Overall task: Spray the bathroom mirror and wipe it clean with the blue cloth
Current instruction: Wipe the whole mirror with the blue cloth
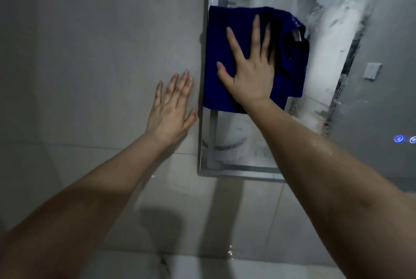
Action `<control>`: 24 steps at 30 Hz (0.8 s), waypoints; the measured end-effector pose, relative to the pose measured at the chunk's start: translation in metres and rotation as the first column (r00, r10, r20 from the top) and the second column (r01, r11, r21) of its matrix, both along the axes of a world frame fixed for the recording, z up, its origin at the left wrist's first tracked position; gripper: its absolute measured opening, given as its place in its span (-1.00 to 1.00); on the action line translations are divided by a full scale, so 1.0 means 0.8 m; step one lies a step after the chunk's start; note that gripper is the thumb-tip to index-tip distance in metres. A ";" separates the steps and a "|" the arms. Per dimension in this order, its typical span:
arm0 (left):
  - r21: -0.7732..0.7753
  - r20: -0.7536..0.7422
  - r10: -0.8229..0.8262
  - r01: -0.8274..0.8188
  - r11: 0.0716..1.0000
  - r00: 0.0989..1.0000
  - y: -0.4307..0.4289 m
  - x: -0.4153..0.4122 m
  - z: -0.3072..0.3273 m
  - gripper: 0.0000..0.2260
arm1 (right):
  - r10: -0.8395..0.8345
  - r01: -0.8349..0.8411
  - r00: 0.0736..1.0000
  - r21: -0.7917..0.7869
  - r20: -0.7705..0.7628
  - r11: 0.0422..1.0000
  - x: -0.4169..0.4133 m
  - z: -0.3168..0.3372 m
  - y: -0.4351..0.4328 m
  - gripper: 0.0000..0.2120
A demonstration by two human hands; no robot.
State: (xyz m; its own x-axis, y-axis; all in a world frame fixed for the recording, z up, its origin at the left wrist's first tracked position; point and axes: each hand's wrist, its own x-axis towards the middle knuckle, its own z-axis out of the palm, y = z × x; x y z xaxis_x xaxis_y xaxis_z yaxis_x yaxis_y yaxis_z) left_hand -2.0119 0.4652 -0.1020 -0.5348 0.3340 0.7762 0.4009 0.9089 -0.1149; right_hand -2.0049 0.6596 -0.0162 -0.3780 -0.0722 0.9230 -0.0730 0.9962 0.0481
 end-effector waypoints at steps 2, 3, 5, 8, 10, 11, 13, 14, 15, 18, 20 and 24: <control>0.046 0.023 0.048 -0.049 0.998 0.999 0.000 0.004 -0.007 -0.40 | 0.003 -0.004 0.999 0.006 0.033 1.000 0.001 -0.025 -0.002 -0.37; 0.063 0.030 0.051 -0.052 0.997 0.998 0.002 0.008 -0.008 -0.40 | 0.004 -0.004 0.999 0.006 0.051 1.000 0.002 -0.038 -0.003 -0.37; 0.065 0.034 0.047 -0.049 0.997 0.998 0.010 0.016 -0.010 -0.42 | -0.002 0.001 0.998 0.001 0.068 1.000 0.003 -0.065 -0.007 -0.38; -0.017 0.023 0.058 -0.058 0.998 0.998 0.018 0.020 -0.026 -0.42 | -0.014 0.014 0.998 -0.002 0.060 1.000 0.002 -0.101 -0.008 -0.39; -0.047 0.039 0.081 -0.079 0.996 0.996 0.017 0.020 -0.046 -0.41 | -0.013 0.013 0.998 -0.002 0.063 1.000 0.002 -0.119 -0.009 -0.39; -0.044 0.050 0.094 -0.092 0.995 0.994 0.016 0.020 -0.058 -0.40 | -0.013 0.013 0.998 0.000 0.068 1.000 0.001 -0.125 -0.009 -0.39; -0.037 0.081 0.099 -0.097 0.995 0.992 0.015 0.020 -0.080 -0.40 | -0.013 0.013 0.996 -0.003 0.088 1.000 0.001 -0.137 -0.009 -0.38; -0.042 0.098 0.090 -0.086 0.995 0.991 0.015 0.020 -0.090 -0.40 | -0.012 0.012 0.996 -0.006 0.092 1.000 0.000 -0.143 -0.009 -0.38; -0.050 0.110 0.079 -0.073 0.996 0.991 0.015 0.020 -0.099 -0.41 | -0.012 0.013 0.996 -0.006 0.086 1.000 -0.001 -0.151 -0.008 -0.38; -0.064 0.116 0.059 -0.052 0.997 0.991 0.015 0.017 -0.115 -0.42 | -0.030 0.030 0.999 0.000 0.045 1.000 -0.004 -0.180 -0.006 -0.37; -0.054 0.139 0.042 -0.035 0.998 0.989 0.016 0.015 -0.124 -0.41 | -0.026 0.026 0.999 0.001 0.039 1.000 -0.004 -0.203 -0.005 -0.37; -0.033 0.182 0.046 -0.041 0.999 0.982 0.016 0.013 -0.155 -0.40 | -0.020 0.014 0.994 0.058 0.108 0.998 -0.003 -0.249 0.003 -0.36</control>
State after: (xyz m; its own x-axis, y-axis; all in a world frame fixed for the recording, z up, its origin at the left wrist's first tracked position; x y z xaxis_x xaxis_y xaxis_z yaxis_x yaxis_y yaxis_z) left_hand -2.0014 0.4781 -0.2260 -0.6808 0.3286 0.6546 0.3779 0.9232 -0.0704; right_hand -2.0072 0.6623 -0.2153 -0.4774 -0.1164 0.8709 -0.0639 0.9932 0.0977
